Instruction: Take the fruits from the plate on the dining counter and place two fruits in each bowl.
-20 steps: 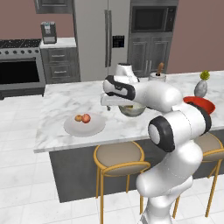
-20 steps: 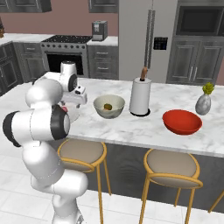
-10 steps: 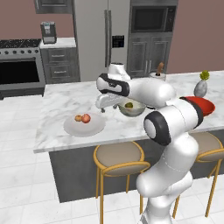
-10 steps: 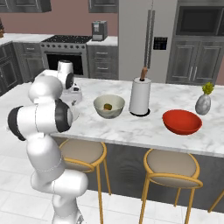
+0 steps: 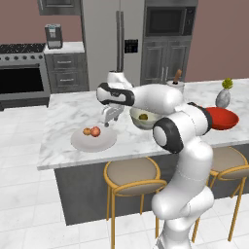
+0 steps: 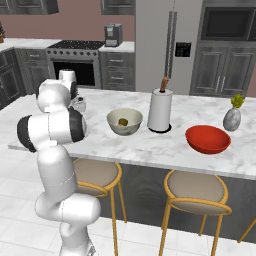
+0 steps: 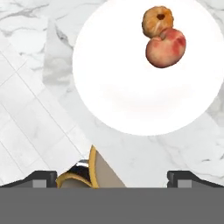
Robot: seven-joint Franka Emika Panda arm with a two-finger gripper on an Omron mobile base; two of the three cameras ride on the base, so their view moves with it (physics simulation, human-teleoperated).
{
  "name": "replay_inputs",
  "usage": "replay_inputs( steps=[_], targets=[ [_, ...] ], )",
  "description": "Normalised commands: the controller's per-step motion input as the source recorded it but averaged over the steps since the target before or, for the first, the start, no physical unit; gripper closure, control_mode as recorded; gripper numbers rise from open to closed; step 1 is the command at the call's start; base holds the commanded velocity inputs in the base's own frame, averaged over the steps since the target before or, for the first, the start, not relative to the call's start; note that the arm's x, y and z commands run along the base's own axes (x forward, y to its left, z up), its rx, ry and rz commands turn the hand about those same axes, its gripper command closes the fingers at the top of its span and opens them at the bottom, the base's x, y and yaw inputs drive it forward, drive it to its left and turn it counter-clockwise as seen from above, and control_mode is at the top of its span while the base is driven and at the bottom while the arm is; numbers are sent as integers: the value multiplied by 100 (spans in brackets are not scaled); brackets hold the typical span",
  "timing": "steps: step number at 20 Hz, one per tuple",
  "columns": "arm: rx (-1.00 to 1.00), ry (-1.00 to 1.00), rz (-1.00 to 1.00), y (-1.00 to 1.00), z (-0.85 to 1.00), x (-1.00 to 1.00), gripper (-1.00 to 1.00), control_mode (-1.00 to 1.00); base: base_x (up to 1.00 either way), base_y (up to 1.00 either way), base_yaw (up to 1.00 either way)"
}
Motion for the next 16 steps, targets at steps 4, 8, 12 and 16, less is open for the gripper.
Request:
replay_inputs(
  steps=[4, 8, 12, 16],
  targets=[
    [-2, 0, 10, 36, -24, 27, -100, -100, 0, 0, 0],
    [-3, 0, 6, 39, -28, 32, -100, -100, 0, 0, 0],
    [-3, 0, 3, 20, -31, 27, -100, -100, 0, 0, 0],
    [-3, 0, 0, 4, -20, 38, -100, -100, 0, 0, 0]
  ],
)
